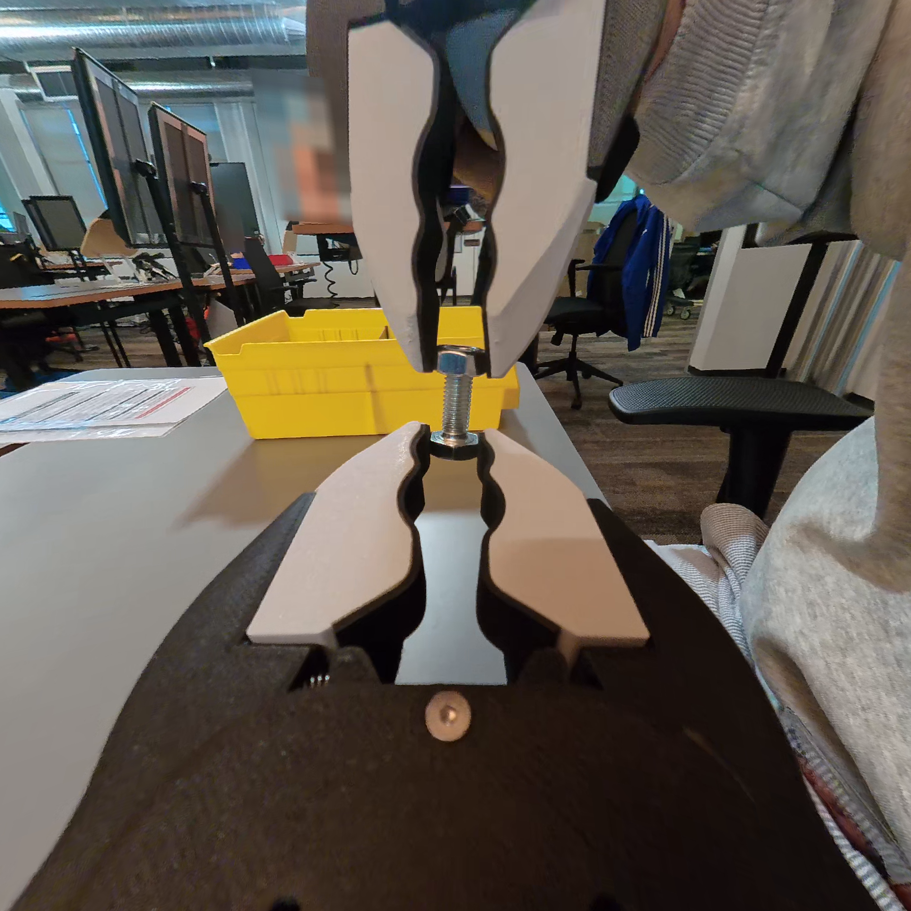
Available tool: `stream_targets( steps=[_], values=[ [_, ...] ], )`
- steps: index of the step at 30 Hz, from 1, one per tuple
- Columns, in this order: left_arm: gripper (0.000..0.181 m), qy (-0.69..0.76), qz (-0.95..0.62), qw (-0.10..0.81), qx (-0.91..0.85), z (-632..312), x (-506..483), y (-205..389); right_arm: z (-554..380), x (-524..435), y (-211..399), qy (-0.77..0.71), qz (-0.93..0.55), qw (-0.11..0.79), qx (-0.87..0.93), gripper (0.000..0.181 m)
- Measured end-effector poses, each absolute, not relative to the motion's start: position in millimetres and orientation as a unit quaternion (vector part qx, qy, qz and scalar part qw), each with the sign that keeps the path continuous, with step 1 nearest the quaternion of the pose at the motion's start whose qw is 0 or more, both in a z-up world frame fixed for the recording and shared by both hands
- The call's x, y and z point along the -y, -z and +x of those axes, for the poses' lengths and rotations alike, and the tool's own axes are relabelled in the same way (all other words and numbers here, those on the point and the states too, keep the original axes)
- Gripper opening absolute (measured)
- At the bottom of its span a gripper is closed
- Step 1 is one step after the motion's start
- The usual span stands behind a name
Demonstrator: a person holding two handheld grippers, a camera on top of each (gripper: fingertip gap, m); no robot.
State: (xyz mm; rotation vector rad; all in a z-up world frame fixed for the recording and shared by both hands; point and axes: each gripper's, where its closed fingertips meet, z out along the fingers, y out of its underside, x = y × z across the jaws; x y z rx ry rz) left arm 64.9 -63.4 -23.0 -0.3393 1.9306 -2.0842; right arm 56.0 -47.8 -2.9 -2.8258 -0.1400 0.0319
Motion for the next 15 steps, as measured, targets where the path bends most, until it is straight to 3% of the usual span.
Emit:
stream_targets(
  steps=[6,12,15],
  values=[
    [0.019,0.728,-0.095,0.133,-0.666,56.7,66.4,20.5,48.4,51.5,-0.2,0.064,-0.956,0.147,0.246,0.02],
    [0.019,0.73,-0.102,0.136,-0.662,58.7,64.8,19.1,57.6,46.1,-7.6,0.074,-0.965,0.176,0.183,0.027],
    [0.018,0.73,-0.112,0.141,-0.659,62.6,62.5,18.4,67.2,34.6,-27.4,0.093,-0.955,0.249,0.133,0.032]
  ],
)
